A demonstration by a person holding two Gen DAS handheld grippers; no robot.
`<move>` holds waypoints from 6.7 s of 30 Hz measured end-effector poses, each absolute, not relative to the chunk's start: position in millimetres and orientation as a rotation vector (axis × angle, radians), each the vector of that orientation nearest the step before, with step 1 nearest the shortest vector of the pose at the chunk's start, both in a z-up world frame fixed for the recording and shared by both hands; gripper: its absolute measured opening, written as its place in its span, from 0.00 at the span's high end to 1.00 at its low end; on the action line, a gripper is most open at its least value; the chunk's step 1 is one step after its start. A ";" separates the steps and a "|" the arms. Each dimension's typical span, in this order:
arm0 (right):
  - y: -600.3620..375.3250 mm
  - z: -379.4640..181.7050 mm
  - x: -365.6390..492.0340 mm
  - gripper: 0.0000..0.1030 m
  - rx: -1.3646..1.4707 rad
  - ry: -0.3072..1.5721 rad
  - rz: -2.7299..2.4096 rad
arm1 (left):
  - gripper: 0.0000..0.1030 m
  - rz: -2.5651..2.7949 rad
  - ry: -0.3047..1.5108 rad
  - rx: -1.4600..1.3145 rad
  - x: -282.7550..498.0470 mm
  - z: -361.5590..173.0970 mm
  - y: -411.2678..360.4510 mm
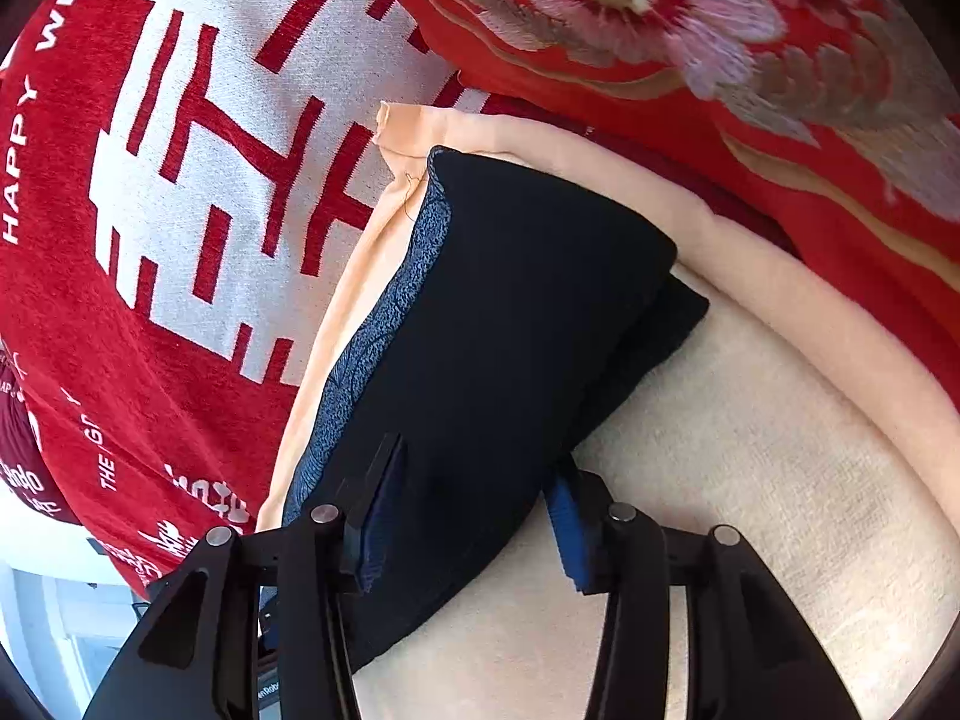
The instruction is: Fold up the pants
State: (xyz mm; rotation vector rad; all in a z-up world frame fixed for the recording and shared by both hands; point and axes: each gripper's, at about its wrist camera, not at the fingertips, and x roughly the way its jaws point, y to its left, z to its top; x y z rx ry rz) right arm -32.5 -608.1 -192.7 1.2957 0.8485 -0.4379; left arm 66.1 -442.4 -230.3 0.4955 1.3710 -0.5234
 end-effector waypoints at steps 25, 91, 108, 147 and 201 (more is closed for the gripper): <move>-605.9 -146.0 2.2 0.84 1.148 0.873 -0.402 | 0.00 -0.541 1.385 0.486 78.3 -235.4 -423.3; -344.1 -189.6 98.3 0.48 1.436 1.121 -0.071 | 0.11 -0.659 1.398 0.324 189.5 -229.9 -200.4; -322.4 -206.8 124.3 0.95 1.305 1.246 -0.048 | 0.05 -0.483 1.338 0.334 209.2 -209.8 -179.3; -400.3 -165.7 158.5 0.79 0.634 1.457 -0.007 | 0.00 -0.372 1.439 0.163 175.1 -205.7 -233.5; -231.0 -149.8 197.6 0.42 0.301 1.565 0.043 | 0.00 -0.227 1.454 0.025 216.4 -204.6 -54.5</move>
